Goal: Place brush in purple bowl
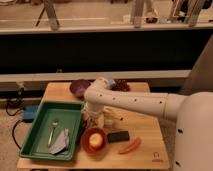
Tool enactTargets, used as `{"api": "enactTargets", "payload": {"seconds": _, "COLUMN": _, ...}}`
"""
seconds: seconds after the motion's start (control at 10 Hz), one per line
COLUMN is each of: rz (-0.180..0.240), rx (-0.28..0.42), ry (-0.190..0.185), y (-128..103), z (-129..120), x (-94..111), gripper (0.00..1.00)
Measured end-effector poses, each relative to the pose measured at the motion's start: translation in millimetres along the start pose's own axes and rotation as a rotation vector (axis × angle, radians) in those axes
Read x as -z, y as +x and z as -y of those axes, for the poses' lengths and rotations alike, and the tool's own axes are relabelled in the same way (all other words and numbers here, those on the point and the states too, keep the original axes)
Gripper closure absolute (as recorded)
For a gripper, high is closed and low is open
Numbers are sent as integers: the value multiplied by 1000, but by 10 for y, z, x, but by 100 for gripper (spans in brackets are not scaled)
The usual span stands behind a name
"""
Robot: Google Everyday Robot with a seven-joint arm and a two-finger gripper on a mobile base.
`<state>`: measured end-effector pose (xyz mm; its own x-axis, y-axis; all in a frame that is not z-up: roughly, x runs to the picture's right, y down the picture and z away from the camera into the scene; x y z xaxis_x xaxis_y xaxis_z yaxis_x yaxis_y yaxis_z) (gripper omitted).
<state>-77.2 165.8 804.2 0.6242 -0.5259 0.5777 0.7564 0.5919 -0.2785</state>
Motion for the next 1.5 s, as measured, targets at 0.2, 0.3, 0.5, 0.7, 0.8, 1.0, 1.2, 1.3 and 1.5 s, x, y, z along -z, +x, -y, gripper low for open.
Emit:
{"api": "enactTargets", "payload": {"seconds": 0.2, "rz": -2, "rx": 6, "ry": -4, "y": 13, "z": 25, "x": -27, "gripper": 20}}
{"api": "enactTargets", "payload": {"seconds": 0.3, "rz": -2, "rx": 8, "ry": -7, "y": 17, "z": 36, "x": -42, "gripper": 20}}
{"api": "enactTargets", "payload": {"seconds": 0.5, "rz": 4, "rx": 12, "ry": -3, "y": 18, "z": 65, "x": -27, "gripper": 20}}
{"api": "enactTargets", "payload": {"seconds": 0.7, "rz": 8, "rx": 11, "ry": 5, "y": 23, "z": 86, "x": 37, "gripper": 20}}
{"api": "enactTargets", "payload": {"seconds": 0.8, "rz": 9, "rx": 8, "ry": 6, "y": 30, "z": 90, "x": 48, "gripper": 20}}
{"api": "enactTargets", "payload": {"seconds": 1.0, "rz": 8, "rx": 10, "ry": 3, "y": 31, "z": 99, "x": 28, "gripper": 20}}
{"api": "enactTargets", "payload": {"seconds": 1.2, "rz": 0, "rx": 11, "ry": -6, "y": 39, "z": 102, "x": -41, "gripper": 20}}
{"api": "enactTargets", "payload": {"seconds": 1.3, "rz": -2, "rx": 13, "ry": -10, "y": 46, "z": 101, "x": -78, "gripper": 20}}
{"api": "enactTargets", "payload": {"seconds": 1.5, "rz": -9, "rx": 17, "ry": -21, "y": 62, "z": 98, "x": -141, "gripper": 20}}
